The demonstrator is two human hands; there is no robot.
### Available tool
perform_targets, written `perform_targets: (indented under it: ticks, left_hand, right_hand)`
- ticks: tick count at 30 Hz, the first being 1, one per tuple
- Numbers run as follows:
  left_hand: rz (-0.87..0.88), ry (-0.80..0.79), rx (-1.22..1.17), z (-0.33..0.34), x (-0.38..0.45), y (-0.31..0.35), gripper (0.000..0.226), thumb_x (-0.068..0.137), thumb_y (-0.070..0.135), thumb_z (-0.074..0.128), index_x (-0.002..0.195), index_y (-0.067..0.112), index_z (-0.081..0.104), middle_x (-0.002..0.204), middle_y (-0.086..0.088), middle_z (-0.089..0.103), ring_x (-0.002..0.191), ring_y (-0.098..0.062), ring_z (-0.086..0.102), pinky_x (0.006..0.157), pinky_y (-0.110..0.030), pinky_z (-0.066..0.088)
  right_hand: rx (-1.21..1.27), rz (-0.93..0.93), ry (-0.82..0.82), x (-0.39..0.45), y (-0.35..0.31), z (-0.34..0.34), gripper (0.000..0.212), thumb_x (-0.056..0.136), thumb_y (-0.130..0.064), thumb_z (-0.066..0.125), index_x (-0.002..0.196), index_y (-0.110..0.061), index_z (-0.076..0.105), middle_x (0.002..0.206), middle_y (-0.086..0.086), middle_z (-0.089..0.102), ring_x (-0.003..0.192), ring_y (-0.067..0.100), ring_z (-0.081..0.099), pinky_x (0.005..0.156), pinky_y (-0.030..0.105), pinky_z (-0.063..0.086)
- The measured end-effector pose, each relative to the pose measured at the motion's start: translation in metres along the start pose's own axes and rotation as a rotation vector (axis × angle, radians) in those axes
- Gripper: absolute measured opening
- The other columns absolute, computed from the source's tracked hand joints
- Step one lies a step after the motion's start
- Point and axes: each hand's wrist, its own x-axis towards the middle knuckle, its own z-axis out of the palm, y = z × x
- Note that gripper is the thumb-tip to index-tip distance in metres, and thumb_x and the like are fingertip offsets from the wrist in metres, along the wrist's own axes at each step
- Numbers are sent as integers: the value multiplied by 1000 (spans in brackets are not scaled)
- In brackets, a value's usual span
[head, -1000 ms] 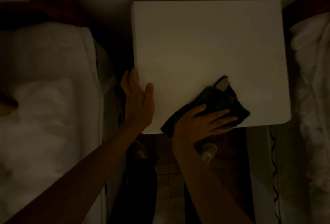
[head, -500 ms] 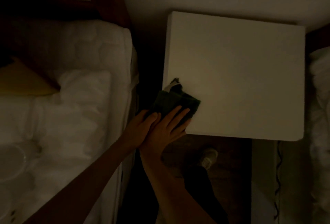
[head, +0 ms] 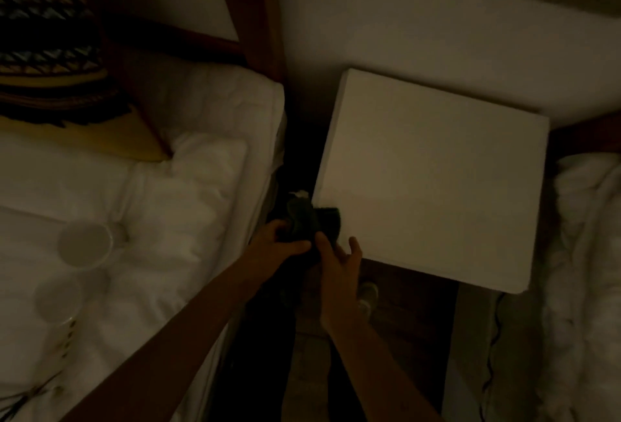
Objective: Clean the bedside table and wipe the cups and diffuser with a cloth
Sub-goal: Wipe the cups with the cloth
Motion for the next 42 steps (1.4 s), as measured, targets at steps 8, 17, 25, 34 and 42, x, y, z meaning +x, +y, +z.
perform_targets:
  ticks: [8,17,25,34,42]
  left_hand:
    - [187,54,-3,45,-56,29,62,89,19,73,141,27,39,114,19,53,84,22,60,62,0,47]
    - [445,-30,192,66,-165,95,41,91,12,70,119,40,61,125,1,62,116,-15,61,95,-28,55]
    - [699,-12,334,48,-260,180,31,86,4,74,113,18,70,112,-9,68,104,-23,68,90,-38,59]
    - [974,-4,509,16,-343,273,40,80,10,80,110,33,68,114,6,66,102,-2,65,81,-17,57]
    - [1166,163,821,7,-403,341,41,76,17,84,114,18,69,107,3,66,98,-7,63,84,-21,54]
  right_hand:
    - [-55,104,-223,-44,-85,-55,114,56,-43,92,151,-46,27,132,12,60,105,26,67,85,45,60]
    - [-627,-366,-426,-138,-188,-100,52,88,-3,72,130,-31,57,129,3,59,119,21,59,78,16,55]
    - [-688,-490,-436,-230,-266,-98,36,76,-11,85,99,-35,72,101,-9,70,81,-2,67,57,11,50]
    - [-610,-824,-401,-331,-335,-75,52,70,-11,89,112,-34,70,102,-4,74,93,9,71,70,16,55]
    - [-958,-1135,-222,-406,-397,-71,45,69,-29,90,111,-24,75,102,-7,71,94,6,64,85,20,50]
